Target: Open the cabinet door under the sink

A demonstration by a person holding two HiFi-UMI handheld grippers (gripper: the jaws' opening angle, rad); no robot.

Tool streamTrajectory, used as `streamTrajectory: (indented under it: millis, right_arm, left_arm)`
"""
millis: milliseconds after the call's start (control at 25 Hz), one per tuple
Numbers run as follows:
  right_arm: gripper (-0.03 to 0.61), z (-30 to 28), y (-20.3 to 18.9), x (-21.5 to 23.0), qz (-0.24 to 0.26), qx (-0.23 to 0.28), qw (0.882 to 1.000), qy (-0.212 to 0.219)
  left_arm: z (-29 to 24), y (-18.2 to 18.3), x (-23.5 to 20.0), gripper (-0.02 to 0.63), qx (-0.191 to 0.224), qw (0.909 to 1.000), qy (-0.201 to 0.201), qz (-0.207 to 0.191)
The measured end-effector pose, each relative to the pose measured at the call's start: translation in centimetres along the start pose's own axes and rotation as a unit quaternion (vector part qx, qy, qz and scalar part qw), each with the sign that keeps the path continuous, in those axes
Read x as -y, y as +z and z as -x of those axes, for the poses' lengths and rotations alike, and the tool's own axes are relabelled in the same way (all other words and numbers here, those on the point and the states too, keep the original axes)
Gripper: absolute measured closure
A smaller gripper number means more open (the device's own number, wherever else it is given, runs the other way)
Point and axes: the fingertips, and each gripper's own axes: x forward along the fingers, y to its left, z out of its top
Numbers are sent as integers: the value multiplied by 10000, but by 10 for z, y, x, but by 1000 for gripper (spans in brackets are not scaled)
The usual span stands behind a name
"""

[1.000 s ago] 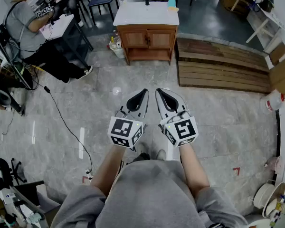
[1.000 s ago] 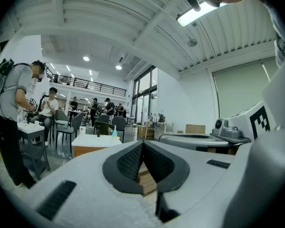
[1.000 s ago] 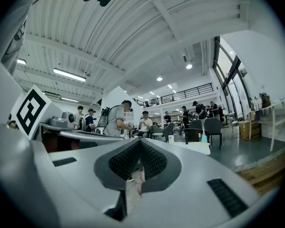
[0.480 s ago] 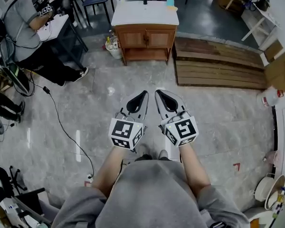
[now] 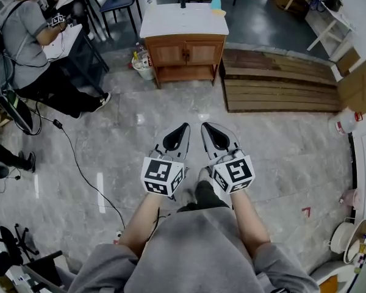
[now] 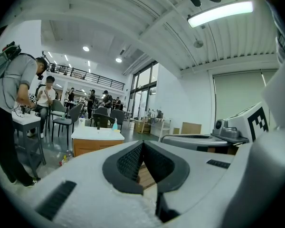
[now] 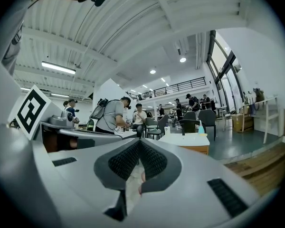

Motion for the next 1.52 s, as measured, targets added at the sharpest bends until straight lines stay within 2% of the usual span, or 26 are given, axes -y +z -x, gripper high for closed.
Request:
streamTrajectory:
  millis: [320,800,1200,1520]
  right_arm:
    - [569,-37,-10,49,-144,-85,9998,-85]
    - [569,-104,-11,125,-359,-146,9992,124]
    - [568,-129,-22,158,-544,-213,9979,267]
    - [568,-164,-33,183,-681,-247,9969,305]
  left_arm:
    - [-55,-7,-25,606,-169,9998,-38,48]
    - [-145,-2,-60,606,-377,9992,131,82]
    - [-180,-12,-73,606,-636,9975,275,120]
    - [-215,-18,-100,606,-715,9969,283,141]
